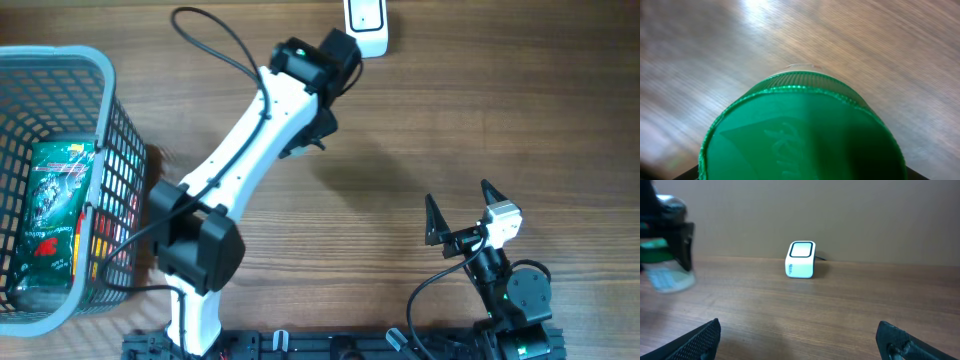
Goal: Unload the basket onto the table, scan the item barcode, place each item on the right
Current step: 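Lift the jar out with the left gripper and place it mid-table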
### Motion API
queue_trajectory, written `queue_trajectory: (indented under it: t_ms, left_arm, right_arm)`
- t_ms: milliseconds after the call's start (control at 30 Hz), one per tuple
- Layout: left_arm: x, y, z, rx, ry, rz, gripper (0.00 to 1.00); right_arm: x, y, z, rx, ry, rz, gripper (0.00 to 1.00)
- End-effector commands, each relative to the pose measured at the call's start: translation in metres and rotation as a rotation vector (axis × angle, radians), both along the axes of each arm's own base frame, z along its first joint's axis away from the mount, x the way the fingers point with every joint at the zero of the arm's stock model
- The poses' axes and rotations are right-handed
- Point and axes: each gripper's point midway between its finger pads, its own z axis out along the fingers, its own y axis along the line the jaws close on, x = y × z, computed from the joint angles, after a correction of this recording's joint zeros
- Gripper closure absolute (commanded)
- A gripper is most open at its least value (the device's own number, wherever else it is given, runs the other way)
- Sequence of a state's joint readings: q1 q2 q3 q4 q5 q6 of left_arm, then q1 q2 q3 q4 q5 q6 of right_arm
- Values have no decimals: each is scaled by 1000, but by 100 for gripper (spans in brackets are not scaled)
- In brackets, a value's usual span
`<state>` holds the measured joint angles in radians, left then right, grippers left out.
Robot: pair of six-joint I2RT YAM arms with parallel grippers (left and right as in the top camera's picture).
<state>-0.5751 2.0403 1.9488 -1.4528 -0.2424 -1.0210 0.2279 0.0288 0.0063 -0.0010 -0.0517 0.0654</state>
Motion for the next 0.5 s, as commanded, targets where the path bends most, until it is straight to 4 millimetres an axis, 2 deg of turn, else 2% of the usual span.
queue_trajectory:
  t_ms: [0, 100, 267, 367, 467]
  left_arm:
    - [9, -11, -24, 25, -12, -10, 43]
    - [16, -17, -56, 25, -7, -12, 43]
    - [4, -30, -111, -69, 38, -15, 42]
    - [-5, -25, -123, -59, 66, -14, 38]
    - [-4, -25, -118, -59, 64, -20, 0]
  right_arm:
    - [0, 1, 1, -9, -8, 5, 0]
    - [0, 1, 1, -9, -8, 5, 0]
    - [0, 1, 1, -9, -8, 5, 0]
    - [0, 1, 1, -10, -8, 5, 0]
    - [0, 1, 1, -9, -8, 5, 0]
